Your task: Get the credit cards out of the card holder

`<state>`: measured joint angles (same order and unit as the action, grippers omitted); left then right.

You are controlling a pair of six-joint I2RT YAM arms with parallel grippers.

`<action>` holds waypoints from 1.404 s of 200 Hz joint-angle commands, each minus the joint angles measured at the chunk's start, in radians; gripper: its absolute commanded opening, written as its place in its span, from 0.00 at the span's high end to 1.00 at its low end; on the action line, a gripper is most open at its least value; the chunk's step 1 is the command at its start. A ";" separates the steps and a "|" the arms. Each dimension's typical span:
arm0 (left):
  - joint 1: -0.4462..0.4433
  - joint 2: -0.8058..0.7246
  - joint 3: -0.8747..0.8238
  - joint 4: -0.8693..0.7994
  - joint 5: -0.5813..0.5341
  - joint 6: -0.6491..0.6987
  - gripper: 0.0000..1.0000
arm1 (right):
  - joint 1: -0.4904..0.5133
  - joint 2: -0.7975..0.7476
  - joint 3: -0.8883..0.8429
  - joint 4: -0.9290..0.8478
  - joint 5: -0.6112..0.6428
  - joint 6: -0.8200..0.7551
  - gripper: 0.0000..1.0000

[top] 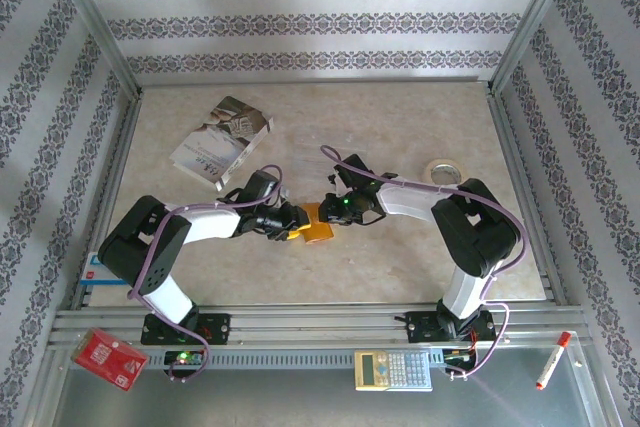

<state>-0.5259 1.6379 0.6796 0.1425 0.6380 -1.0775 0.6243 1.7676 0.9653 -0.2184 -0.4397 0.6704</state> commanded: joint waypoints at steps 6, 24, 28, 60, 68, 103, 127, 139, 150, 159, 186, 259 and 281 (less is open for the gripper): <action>0.003 -0.033 0.004 0.186 0.054 -0.033 0.68 | -0.004 0.032 -0.032 0.016 -0.032 0.008 0.78; 0.004 -0.035 0.010 0.140 0.042 -0.005 0.71 | -0.013 0.025 -0.037 0.026 -0.046 0.012 0.78; 0.004 -0.035 0.012 0.132 0.038 -0.001 0.73 | -0.014 0.023 -0.036 0.026 -0.049 0.012 0.78; 0.003 -0.044 0.020 0.106 0.028 0.011 0.87 | -0.021 -0.038 -0.015 -0.008 -0.028 0.000 0.74; 0.003 -0.050 0.026 0.093 0.025 0.015 0.88 | -0.023 -0.063 -0.009 -0.023 -0.008 -0.010 0.72; 0.003 -0.065 0.045 0.036 0.017 0.043 0.90 | -0.019 -0.114 0.020 -0.086 0.062 -0.057 0.61; 0.004 -0.064 0.050 0.025 0.016 0.050 0.91 | -0.012 -0.074 0.044 -0.096 0.044 -0.061 0.59; 0.004 -0.063 0.051 0.025 0.014 0.052 0.91 | -0.012 -0.059 0.057 -0.094 0.038 -0.064 0.59; 0.003 -0.061 0.052 0.025 0.015 0.052 0.91 | -0.009 -0.047 0.073 -0.096 0.033 -0.071 0.59; 0.004 -0.058 0.051 0.025 0.015 0.052 0.91 | -0.007 -0.036 0.084 -0.102 0.027 -0.075 0.59; 0.004 -0.052 0.052 0.023 0.017 0.051 0.92 | -0.007 -0.007 0.099 -0.104 0.015 -0.080 0.61; 0.003 -0.040 0.066 0.014 0.020 0.053 0.93 | 0.008 0.026 0.103 -0.108 -0.049 -0.106 0.57; 0.004 -0.041 0.069 0.004 0.019 0.057 0.93 | 0.017 0.034 0.121 -0.164 0.020 -0.133 0.57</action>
<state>-0.5224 1.5970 0.7074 0.1333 0.6510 -1.0515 0.6197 1.7828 1.0588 -0.3092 -0.4599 0.5808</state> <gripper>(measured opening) 0.079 0.432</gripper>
